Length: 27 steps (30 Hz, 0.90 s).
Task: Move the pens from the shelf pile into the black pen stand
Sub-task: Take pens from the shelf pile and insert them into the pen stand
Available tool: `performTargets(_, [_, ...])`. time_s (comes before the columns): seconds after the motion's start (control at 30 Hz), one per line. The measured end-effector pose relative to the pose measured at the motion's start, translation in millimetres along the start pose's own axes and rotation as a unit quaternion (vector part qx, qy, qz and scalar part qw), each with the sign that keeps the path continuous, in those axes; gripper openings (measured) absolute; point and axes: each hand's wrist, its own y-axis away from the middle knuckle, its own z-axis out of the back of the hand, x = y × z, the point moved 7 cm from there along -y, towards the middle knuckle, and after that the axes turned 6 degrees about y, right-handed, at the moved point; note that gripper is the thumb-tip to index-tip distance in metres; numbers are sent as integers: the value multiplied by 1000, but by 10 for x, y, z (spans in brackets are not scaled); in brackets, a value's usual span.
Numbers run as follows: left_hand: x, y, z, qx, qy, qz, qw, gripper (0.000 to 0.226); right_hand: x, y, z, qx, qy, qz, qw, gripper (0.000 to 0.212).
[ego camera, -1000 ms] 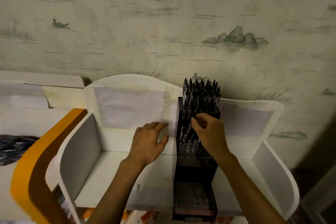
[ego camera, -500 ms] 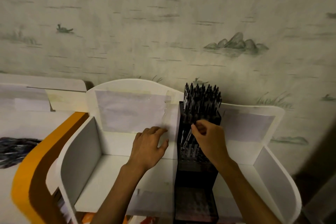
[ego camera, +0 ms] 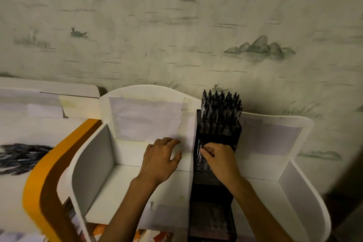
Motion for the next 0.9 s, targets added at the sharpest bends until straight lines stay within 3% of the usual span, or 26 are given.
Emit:
performTargets(0.1, [17, 42, 17, 0, -7, 13, 1000, 42, -26, 53, 71, -5, 10, -13, 1000, 14])
performTargets(0.23, [56, 119, 86, -8, -16, 40, 999, 43, 127, 189, 137, 4, 35, 41, 999, 12])
performTargets(0.53, [321, 604, 563, -32, -86, 97, 991, 50, 792, 435, -351, 130, 83, 116, 981, 56])
performTargets(0.9, [1346, 1489, 1467, -44, -83, 130, 987, 62, 2075, 641, -1167, 171, 78, 175, 966, 54])
